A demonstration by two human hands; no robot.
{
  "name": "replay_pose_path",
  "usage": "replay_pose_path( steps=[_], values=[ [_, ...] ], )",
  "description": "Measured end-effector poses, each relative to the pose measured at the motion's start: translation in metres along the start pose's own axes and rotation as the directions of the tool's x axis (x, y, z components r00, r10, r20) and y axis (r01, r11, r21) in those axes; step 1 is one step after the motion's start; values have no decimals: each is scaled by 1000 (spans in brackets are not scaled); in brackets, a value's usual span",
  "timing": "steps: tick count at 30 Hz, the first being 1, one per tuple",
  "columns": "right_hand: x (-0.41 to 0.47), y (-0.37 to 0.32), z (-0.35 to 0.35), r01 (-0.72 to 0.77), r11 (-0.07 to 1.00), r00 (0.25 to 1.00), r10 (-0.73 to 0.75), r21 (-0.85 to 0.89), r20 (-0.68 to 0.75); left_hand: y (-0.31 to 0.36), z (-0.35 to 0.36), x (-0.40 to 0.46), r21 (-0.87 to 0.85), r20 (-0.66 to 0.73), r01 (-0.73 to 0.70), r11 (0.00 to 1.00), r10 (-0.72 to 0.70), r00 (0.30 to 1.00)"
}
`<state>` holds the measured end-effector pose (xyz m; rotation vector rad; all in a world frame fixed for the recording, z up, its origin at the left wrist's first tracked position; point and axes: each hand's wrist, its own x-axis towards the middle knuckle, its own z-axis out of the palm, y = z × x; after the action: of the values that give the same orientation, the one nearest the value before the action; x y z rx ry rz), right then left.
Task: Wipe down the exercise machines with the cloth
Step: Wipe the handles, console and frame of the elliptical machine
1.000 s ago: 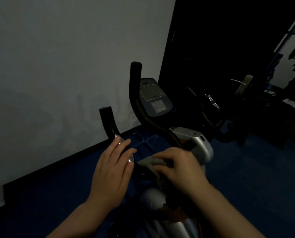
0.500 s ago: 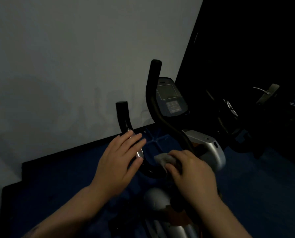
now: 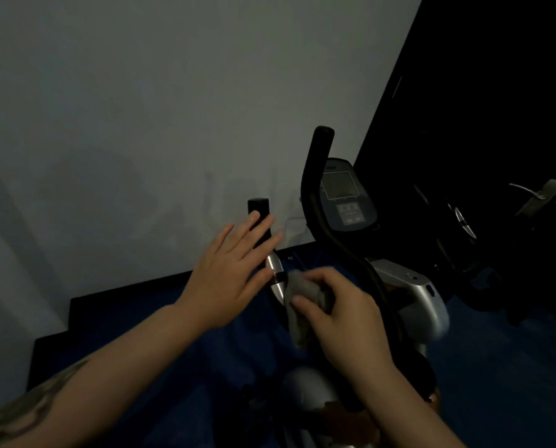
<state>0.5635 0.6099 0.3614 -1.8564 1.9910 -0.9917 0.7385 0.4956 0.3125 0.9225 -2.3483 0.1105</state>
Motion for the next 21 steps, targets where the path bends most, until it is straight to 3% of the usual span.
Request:
replay_pose_path(
  steps=[2,4,9,11,17,21],
  values=[
    [11,-10,9,91,995,994,-88,45,-58,-6,-6,5,-66,-25,37,997,-39,999],
    [6,-10,18,147,989,989,-147,4,-22,-11,-11,10,-139,-39,22,990,-28,999],
    [-20,2,15,191,958,979,-169,-212,118,-9,-17,14,-423,-91,94,901,-146,985],
    [-1,-5,16,197,966,980,-190,-169,62,-8,-17,15,-494,-90,113,862,-180,980],
    [35,-22,45,321,924,939,-339,-207,-57,-21,-23,14,-394,-60,101,913,-135,989],
    [74,-34,49,374,927,920,-372,-9,-125,-30,-29,20,-375,-6,146,915,-160,987]
  ],
)
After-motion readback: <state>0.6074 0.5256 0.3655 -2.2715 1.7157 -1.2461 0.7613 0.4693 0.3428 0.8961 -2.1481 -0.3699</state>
